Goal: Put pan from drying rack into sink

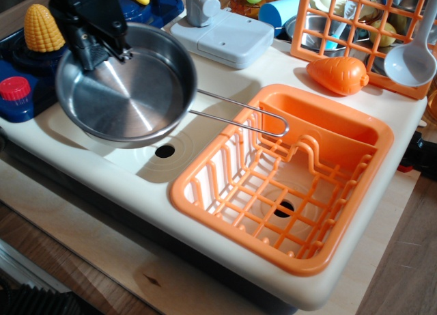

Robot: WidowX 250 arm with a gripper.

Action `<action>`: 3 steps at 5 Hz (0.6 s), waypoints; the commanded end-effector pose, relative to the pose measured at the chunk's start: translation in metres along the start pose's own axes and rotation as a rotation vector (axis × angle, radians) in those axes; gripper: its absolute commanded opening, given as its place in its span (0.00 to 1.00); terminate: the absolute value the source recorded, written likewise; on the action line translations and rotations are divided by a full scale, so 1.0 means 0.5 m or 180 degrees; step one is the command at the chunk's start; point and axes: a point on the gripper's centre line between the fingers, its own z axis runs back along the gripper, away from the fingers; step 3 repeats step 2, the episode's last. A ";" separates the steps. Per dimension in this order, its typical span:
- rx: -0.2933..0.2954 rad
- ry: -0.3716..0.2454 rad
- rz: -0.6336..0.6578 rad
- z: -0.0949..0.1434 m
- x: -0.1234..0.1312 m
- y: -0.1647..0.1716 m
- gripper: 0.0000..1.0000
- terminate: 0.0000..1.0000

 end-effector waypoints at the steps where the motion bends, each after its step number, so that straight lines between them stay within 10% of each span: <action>1: -0.0048 -0.0264 -0.0071 -0.007 0.013 0.074 0.00 0.00; 2: -0.0048 -0.0264 -0.0071 -0.007 0.013 0.074 1.00 1.00; 3: -0.0048 -0.0264 -0.0071 -0.007 0.013 0.074 1.00 1.00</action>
